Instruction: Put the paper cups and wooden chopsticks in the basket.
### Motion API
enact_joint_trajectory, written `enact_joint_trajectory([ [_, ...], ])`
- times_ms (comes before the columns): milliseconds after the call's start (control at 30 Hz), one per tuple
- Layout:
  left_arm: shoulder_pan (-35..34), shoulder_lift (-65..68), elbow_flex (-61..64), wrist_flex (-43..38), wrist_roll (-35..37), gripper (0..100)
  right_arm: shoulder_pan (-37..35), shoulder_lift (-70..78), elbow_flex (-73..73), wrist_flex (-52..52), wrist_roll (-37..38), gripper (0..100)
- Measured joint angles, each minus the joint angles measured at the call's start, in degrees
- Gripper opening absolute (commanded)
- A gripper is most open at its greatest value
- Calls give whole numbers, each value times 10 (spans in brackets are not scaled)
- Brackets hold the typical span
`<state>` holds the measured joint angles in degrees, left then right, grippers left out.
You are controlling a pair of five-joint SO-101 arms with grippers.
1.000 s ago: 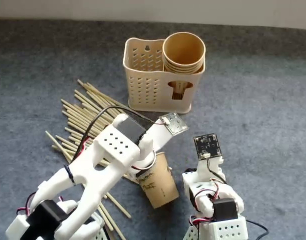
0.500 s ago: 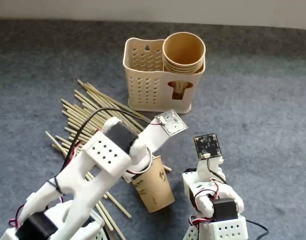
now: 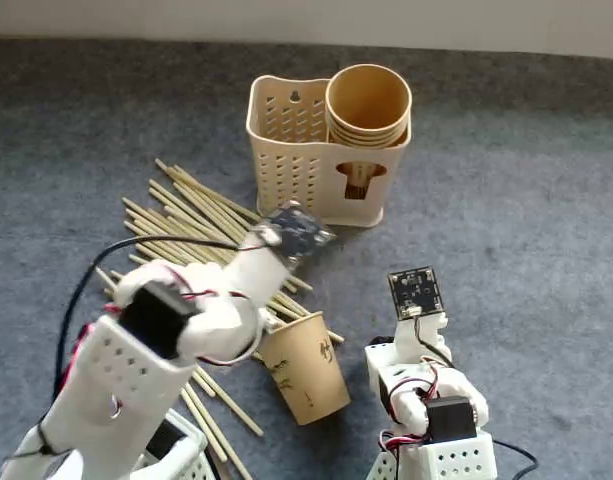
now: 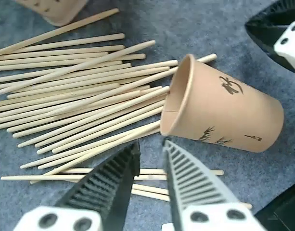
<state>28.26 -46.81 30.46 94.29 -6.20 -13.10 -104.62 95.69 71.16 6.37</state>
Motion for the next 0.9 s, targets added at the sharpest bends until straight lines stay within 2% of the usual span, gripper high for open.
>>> enact_joint_trajectory([
  [267, -166, -135, 80, -11, 0, 228, 1, 0, 0, 0, 0, 5],
  [433, -244, -190, 170, -80, 0, 228, 40, 0, -4, 0, 0, 5],
  [633, -316, -213, 258, -157, 4, 228, 46, -4, -107, 0, 0, 13],
  [833, -320, -214, 297, -194, 98, 228, 13, -7, -188, 1, 0, 200],
  [900, -331, -214, 304, -200, 111, 228, -18, -7, -200, 1, 0, 216],
])
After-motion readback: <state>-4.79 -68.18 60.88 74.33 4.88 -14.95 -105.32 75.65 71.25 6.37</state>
